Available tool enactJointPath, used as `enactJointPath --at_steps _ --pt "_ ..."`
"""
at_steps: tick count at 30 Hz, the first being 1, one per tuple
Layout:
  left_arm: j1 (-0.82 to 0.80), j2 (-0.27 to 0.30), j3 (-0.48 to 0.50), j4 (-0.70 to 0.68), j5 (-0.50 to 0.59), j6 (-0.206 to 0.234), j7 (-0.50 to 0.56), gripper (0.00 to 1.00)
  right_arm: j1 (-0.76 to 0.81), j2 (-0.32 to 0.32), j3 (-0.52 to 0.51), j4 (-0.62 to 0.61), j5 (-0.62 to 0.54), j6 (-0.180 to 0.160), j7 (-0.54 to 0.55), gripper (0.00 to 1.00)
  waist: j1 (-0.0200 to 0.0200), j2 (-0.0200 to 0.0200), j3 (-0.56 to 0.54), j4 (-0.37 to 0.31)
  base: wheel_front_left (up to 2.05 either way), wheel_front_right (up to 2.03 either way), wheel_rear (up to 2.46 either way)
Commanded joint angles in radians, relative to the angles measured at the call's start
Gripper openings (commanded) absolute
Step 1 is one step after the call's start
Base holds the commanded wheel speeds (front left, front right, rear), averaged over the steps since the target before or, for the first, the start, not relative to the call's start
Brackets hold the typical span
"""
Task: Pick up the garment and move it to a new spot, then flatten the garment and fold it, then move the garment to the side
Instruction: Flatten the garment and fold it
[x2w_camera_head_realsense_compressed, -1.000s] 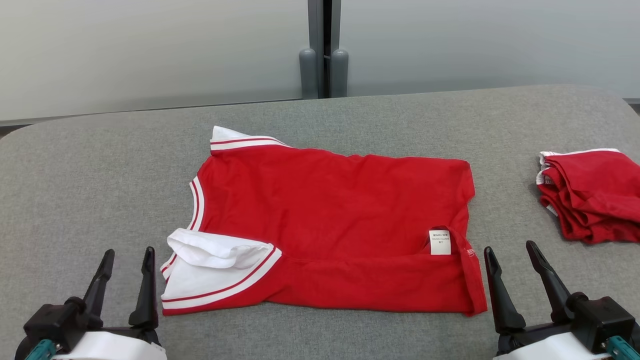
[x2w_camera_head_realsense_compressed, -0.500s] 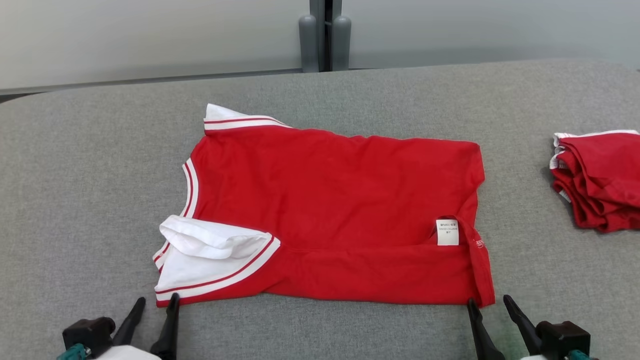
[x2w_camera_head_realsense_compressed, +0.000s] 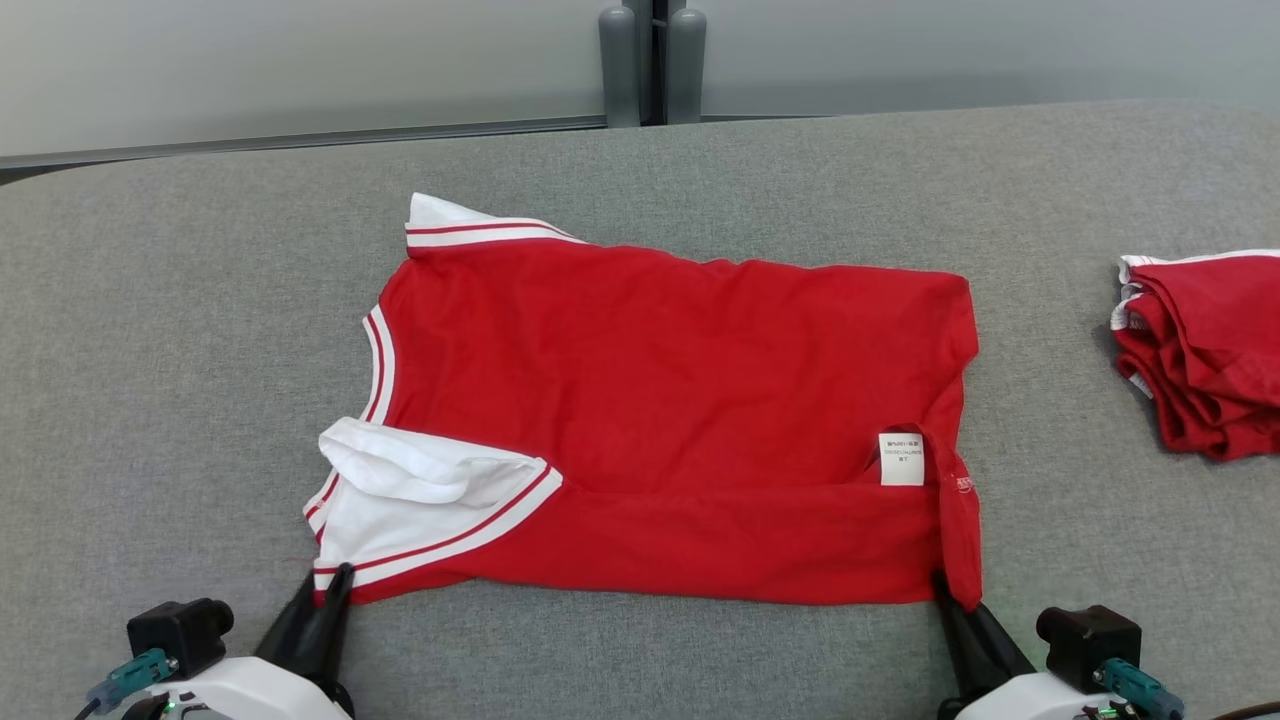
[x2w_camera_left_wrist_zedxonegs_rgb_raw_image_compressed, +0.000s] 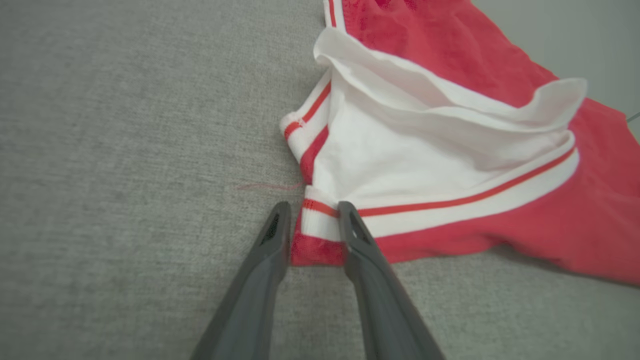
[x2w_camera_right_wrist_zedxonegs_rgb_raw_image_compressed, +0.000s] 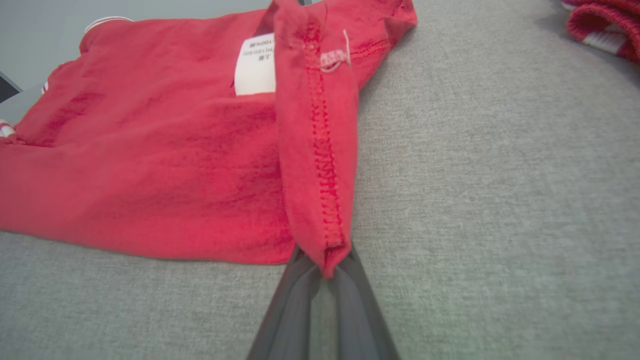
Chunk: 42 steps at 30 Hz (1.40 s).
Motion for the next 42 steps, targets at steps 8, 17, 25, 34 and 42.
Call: enactJointPath --at_steps 8,17,25,34,42 --pt "0.024 0.031 -0.01 -0.103 0.009 0.011 0.008 0.0 0.023 -0.002 -0.011 -0.058 0.003 0.0 0.009 0.0 0.0 -0.0001 -0.016 0.016 0.0 0.0 0.0" --pt "0.184 0.069 0.0 -0.255 -0.016 0.096 0.094 0.0 0.157 -0.003 -0.035 -0.187 0.022 0.0 0.152 0.0 0.0 -0.0001 -0.073 0.018 0.0 0.0 0.0" --pt "0.327 0.076 -0.007 -0.324 -0.058 0.144 0.162 0.0 0.261 -0.003 -0.062 -0.218 0.045 0.0 0.249 0.0 0.0 -0.0001 -0.12 0.022 0.0 0.0 0.0" --pt "0.322 0.071 -0.011 -0.353 -0.031 0.193 0.159 1.0 0.246 -0.003 -0.089 -0.262 0.027 0.0 0.255 1.0 0.0 -0.0001 -0.144 0.026 0.0 0.0 0.0" --pt "0.264 0.072 0.037 -0.47 0.035 0.242 0.043 1.0 0.207 -0.002 -0.142 -0.468 -0.019 0.0 0.165 1.0 0.0 -0.0001 -0.153 0.016 0.0 0.0 0.0"
